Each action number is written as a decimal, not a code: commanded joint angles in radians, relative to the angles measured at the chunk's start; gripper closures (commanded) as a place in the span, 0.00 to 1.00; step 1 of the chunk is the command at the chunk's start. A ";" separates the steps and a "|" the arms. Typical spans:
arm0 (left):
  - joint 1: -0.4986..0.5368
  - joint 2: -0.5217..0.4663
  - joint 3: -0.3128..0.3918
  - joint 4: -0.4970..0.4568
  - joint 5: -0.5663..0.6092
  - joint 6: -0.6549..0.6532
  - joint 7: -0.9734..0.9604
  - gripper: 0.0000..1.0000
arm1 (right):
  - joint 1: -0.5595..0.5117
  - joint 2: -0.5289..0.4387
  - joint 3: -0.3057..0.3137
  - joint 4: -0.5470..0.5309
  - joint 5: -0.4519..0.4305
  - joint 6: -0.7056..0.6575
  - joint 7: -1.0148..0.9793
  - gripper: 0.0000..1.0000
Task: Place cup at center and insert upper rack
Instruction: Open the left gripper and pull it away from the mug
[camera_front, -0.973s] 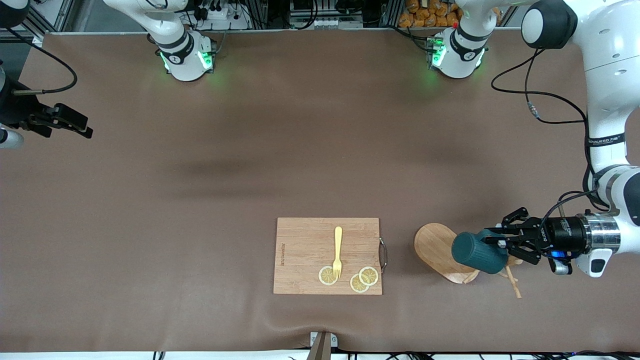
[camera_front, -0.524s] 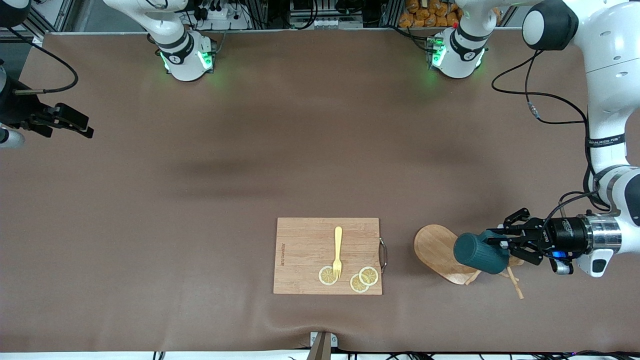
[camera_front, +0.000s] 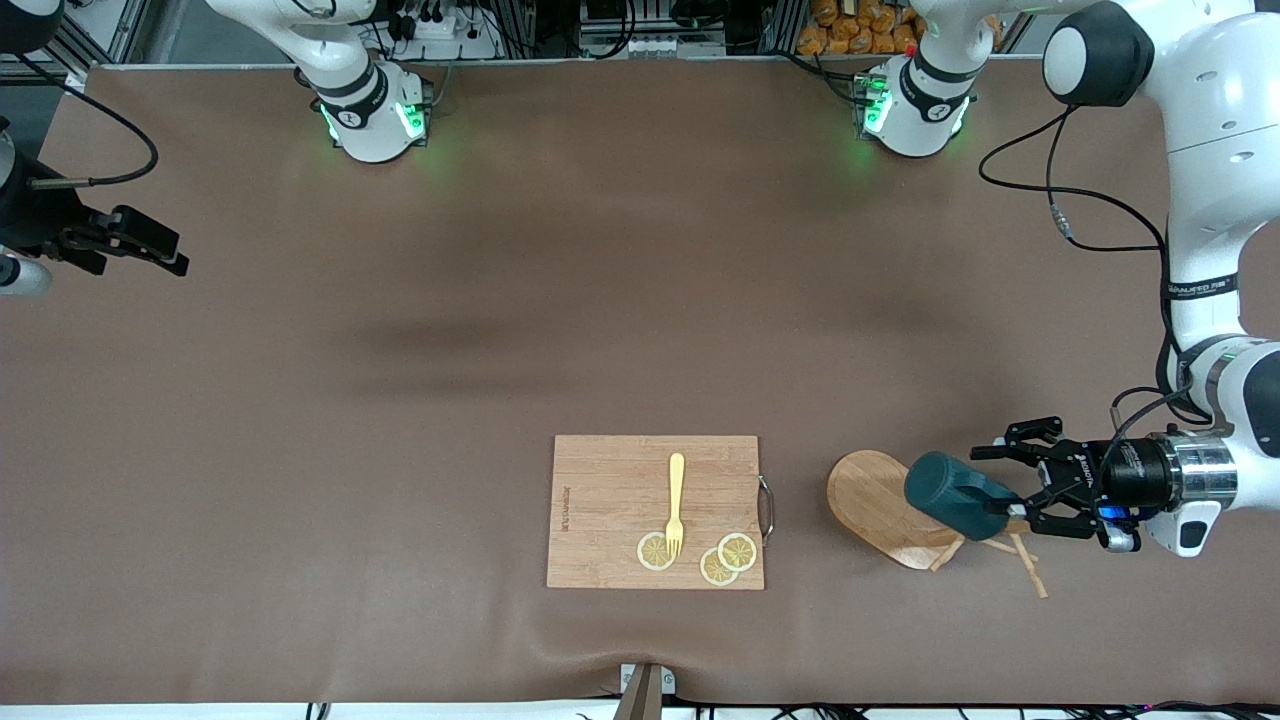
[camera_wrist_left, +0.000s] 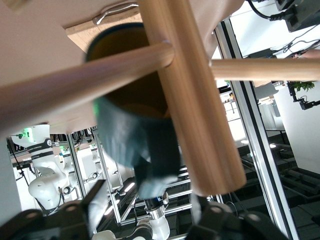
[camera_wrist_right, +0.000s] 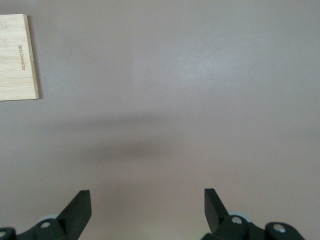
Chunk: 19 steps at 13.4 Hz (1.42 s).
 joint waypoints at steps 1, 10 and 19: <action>0.011 -0.013 -0.019 0.009 -0.017 -0.017 -0.059 0.00 | 0.007 -0.008 -0.005 0.008 0.009 -0.010 0.010 0.00; -0.024 -0.204 -0.037 0.014 0.182 -0.048 -0.187 0.00 | 0.007 -0.008 -0.004 0.006 -0.006 -0.001 0.010 0.00; -0.170 -0.336 -0.037 0.014 0.534 -0.046 -0.133 0.00 | 0.009 -0.008 -0.004 0.006 -0.006 -0.004 0.010 0.00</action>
